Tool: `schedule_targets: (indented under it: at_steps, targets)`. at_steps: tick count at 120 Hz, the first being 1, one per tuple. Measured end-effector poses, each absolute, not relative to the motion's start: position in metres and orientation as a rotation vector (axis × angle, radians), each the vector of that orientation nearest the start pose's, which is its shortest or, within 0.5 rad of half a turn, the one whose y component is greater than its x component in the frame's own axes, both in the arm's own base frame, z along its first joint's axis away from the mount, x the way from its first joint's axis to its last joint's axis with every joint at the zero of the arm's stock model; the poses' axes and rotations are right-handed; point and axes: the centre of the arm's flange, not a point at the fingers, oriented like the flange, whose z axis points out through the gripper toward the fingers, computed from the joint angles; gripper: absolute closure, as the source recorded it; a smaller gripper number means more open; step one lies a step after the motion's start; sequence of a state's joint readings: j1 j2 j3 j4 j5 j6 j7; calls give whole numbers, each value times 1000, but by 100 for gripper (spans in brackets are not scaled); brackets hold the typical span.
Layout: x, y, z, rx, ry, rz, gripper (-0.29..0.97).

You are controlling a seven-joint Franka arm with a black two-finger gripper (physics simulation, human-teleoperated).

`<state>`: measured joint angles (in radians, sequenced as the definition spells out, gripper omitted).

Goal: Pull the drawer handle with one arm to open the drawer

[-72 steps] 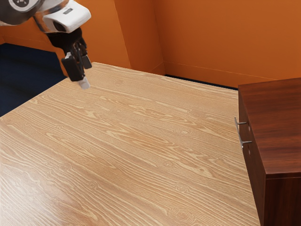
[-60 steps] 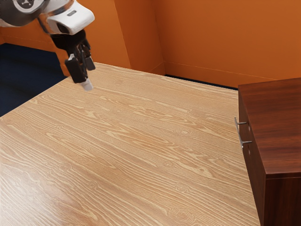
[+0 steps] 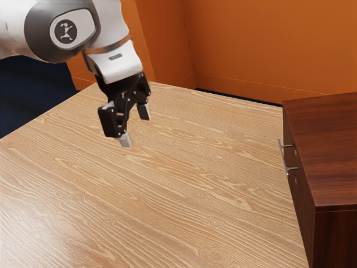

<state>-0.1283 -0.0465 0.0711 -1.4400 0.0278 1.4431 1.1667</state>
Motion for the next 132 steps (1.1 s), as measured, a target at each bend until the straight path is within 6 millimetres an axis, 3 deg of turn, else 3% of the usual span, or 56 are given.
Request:
schedule_targets:
  at_steps: [23, 54, 63, 83, 104, 132]
  targets:
    - [538, 7, 681, -2355, 2029, -49, 0]
    - [574, 15, 654, -1914, 2502, -381, 2]
    - [588, 1, 643, -1744, 2611, -473, 5]
    - [609, -65, 629, -1327, 2790, -655, 20]
    - [630, -74, 612, -1074, 2821, -800, 28]
    - [651, -98, 603, -770, 2815, -855, 34]
